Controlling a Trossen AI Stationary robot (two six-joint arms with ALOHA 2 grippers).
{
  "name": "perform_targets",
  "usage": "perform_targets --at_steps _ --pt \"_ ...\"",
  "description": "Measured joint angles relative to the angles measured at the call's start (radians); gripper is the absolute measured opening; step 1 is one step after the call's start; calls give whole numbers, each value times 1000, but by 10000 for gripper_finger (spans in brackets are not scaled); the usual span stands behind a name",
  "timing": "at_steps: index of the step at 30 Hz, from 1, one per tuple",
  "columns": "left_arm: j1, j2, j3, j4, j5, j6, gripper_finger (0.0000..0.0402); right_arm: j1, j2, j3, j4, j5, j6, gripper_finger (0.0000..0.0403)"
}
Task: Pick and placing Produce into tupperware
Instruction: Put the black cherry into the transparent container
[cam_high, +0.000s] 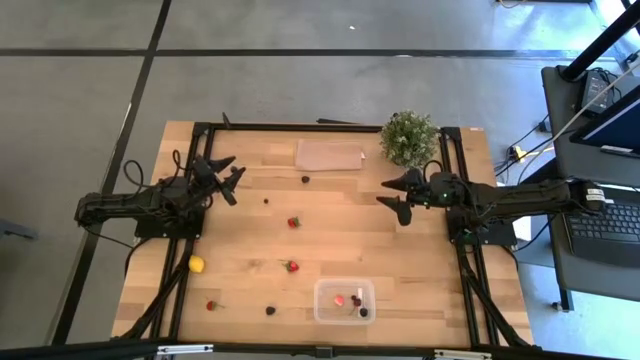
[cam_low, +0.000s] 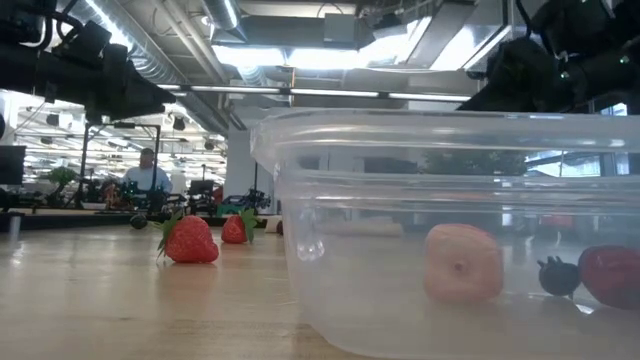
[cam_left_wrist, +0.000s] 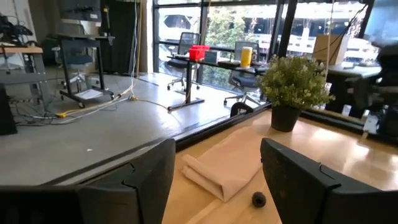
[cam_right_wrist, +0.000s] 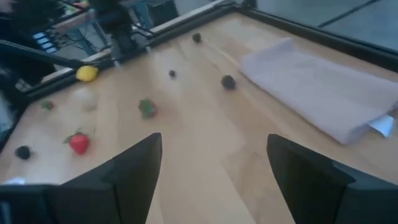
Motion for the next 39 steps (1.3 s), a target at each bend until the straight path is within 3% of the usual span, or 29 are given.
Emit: perform_targets --at_steps 5,11,14,18,22,25,28,33,39 --pt "0 31 70 24 18 70 229 0 0 14 7 1 -6 291" --pt "0 251 303 -129 2 175 229 -1 0 39 12 61 -58 291" --pt "8 408 460 -329 -37 98 229 -1 0 43 11 71 -60 291" --pt "79 627 683 -702 -37 -140 229 -1 0 44 12 71 -53 291" --pt "196 833 870 -996 115 -284 229 -1 0 44 14 72 -53 291" --pt "287 960 965 -1104 193 -309 229 -1 0 45 22 72 -50 291" --pt "370 1061 1008 -1124 206 -250 229 -1 0 45 33 71 -49 291" --pt "495 1194 1025 -1103 317 -187 229 -1 0 46 34 69 7 291" --pt "557 1332 1026 -1111 321 -187 229 -1 0 46 34 69 23 291"
